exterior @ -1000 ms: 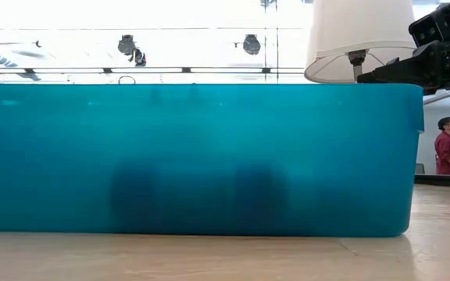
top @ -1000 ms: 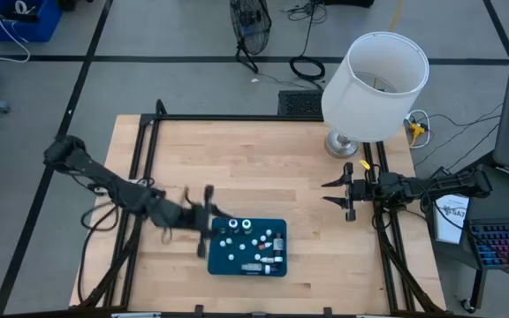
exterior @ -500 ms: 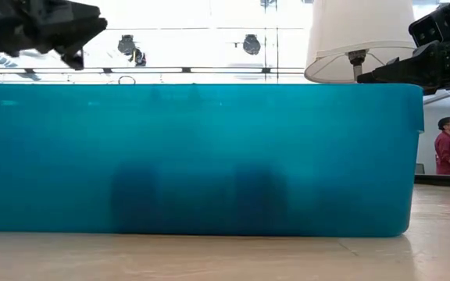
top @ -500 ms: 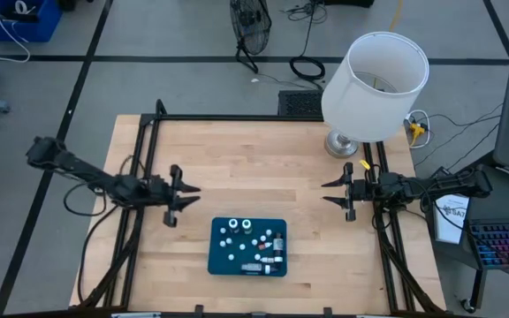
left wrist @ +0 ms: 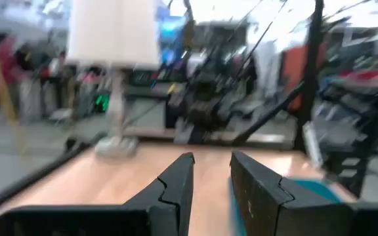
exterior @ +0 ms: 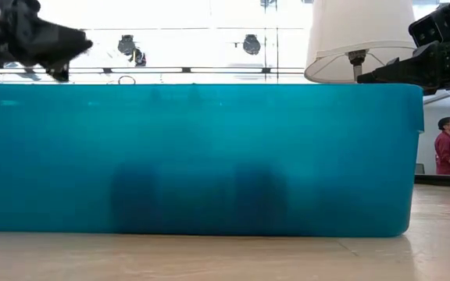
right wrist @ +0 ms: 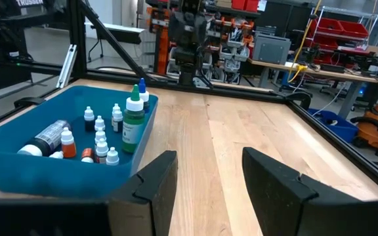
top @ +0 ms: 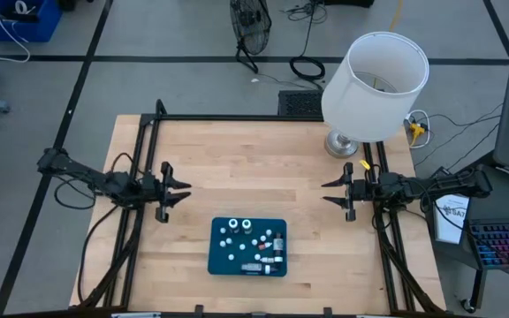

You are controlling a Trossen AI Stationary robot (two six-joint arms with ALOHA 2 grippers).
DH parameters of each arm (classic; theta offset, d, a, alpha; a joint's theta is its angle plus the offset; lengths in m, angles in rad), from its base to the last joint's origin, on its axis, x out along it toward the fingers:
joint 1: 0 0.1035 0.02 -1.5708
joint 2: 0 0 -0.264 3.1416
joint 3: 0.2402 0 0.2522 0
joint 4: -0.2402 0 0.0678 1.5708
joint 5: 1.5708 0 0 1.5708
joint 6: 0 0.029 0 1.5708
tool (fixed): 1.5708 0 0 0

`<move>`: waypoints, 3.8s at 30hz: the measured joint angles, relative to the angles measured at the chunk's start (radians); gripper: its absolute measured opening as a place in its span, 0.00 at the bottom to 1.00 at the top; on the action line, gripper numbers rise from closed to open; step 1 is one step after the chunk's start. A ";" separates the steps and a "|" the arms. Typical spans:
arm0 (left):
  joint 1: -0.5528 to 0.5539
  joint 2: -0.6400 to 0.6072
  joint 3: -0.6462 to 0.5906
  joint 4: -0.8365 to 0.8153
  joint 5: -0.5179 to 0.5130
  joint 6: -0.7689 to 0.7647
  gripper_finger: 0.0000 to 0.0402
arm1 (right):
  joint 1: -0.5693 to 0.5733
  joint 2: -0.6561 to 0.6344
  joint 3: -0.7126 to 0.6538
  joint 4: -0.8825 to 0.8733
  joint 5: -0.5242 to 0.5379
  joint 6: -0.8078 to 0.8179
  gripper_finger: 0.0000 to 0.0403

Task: Pick & Place food coloring
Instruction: Return to Home Position

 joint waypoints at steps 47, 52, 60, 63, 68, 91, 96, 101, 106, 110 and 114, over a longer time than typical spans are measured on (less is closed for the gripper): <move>0.033 -0.224 0.007 -0.407 0.169 -0.055 0.26 | 0.001 0.004 0.000 0.000 0.000 0.000 0.40; 0.033 -0.224 0.007 -0.406 0.169 -0.055 0.26 | 0.001 0.004 0.000 0.001 0.000 0.000 0.40; 0.033 -0.224 0.007 -0.406 0.169 -0.054 0.26 | 0.001 0.004 0.000 0.000 0.000 0.000 0.40; 0.033 -0.224 0.007 -0.405 0.169 -0.054 0.26 | 0.001 0.004 0.000 0.001 0.000 0.000 0.40; 0.033 -0.224 0.007 -0.405 0.169 -0.054 0.26 | 0.001 0.004 0.000 0.000 0.000 0.000 0.40; 0.033 -0.224 0.007 -0.405 0.170 -0.054 0.26 | 0.001 0.004 0.000 0.000 0.000 0.000 0.40; 0.033 -0.224 0.007 -0.405 0.170 -0.054 0.26 | 0.001 0.004 0.000 0.000 0.000 0.000 0.40; 0.033 -0.224 0.007 -0.405 0.170 -0.054 0.26 | 0.001 0.004 0.000 0.000 0.000 0.000 0.40; 0.033 -0.224 0.007 -0.404 0.170 -0.054 0.26 | 0.001 0.004 0.000 0.000 0.000 0.000 0.40; 0.033 -0.224 0.007 -0.405 0.170 -0.054 0.26 | 0.001 0.004 0.000 0.000 0.000 0.000 0.40; 0.033 -0.224 0.007 -0.404 0.170 -0.054 0.26 | 0.001 0.004 0.000 0.001 0.000 0.000 0.40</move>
